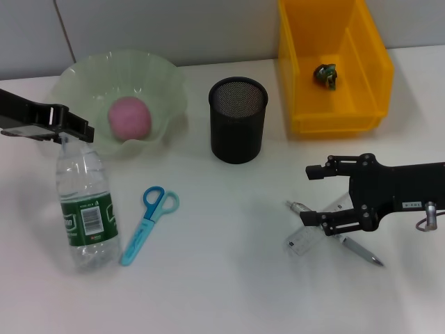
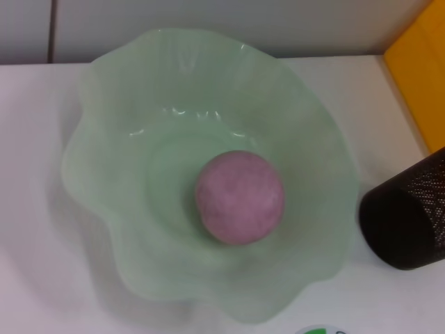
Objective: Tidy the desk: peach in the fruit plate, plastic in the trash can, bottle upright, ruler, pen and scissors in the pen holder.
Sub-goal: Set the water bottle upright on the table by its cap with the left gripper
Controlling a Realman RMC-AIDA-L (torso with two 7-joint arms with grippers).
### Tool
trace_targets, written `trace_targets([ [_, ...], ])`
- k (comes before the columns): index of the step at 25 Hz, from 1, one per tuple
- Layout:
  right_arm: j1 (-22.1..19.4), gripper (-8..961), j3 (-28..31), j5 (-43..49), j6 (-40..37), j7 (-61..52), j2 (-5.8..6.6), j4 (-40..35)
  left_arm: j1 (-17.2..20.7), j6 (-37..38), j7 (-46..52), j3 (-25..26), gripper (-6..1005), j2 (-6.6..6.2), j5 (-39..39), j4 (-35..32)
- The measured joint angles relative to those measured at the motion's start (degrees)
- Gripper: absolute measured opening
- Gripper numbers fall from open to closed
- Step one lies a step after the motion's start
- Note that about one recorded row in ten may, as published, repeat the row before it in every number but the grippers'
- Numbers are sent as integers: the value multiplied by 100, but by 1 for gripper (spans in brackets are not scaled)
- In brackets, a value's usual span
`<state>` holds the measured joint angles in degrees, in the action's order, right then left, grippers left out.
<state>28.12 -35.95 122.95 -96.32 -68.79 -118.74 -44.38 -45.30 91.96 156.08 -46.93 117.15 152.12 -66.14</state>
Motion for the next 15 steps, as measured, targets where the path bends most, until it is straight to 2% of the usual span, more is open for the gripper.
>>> trace_targets([
  [15,15,828,0,-9,39,-74,0,-9,98,223,-132,0,447,-35,-204,-303],
])
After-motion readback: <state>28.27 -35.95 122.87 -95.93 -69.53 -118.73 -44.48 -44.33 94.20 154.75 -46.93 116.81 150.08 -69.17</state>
